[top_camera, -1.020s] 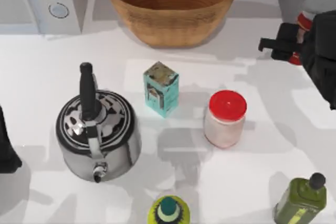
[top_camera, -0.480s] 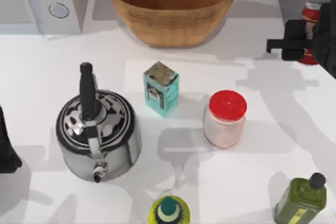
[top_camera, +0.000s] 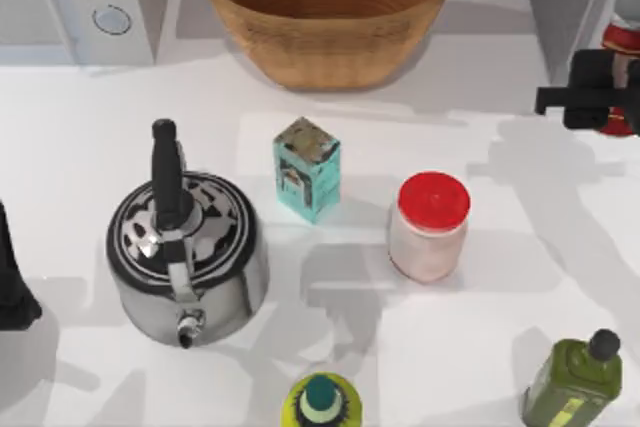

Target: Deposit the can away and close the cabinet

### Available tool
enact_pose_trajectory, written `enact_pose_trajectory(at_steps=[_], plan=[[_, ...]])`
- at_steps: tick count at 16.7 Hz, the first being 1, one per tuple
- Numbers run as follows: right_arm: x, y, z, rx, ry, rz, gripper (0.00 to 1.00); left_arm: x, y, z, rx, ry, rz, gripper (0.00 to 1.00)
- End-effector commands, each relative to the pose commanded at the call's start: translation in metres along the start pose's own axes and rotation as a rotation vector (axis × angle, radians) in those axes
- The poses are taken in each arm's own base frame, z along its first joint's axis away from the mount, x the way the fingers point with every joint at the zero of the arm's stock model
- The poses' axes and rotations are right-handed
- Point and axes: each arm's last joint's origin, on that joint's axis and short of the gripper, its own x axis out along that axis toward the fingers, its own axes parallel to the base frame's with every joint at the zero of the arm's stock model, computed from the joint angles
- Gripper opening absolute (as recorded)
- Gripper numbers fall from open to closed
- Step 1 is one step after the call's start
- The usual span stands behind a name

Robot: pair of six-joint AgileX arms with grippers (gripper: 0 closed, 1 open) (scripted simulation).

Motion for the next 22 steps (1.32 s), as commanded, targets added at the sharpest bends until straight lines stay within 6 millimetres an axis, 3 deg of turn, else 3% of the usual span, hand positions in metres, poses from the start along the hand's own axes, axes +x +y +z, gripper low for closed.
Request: enact_pose_trajectory(at_steps=[6,10,16,22], plan=[[-0.073,-0.054,-0.028,0.023,-0.135,-0.014,0.0,0.0,0.0,0.0,0.0,0.0,0.0,1.0],[-0.118,-0.078,-0.067,0.03,-0.317,0.003,0.0,0.0,0.0,0.0,0.0,0.0,0.0,1.0],[-0.123,-0.09,-0.123,-0.002,-0.459,0.024,0.0,0.0,0.0,0.0,0.0,0.0,0.0,1.0],[-0.12,-0.093,-0.133,-0.006,-0.481,0.013,0.0,0.0,0.0,0.0,0.0,0.0,0.0,1.0]])
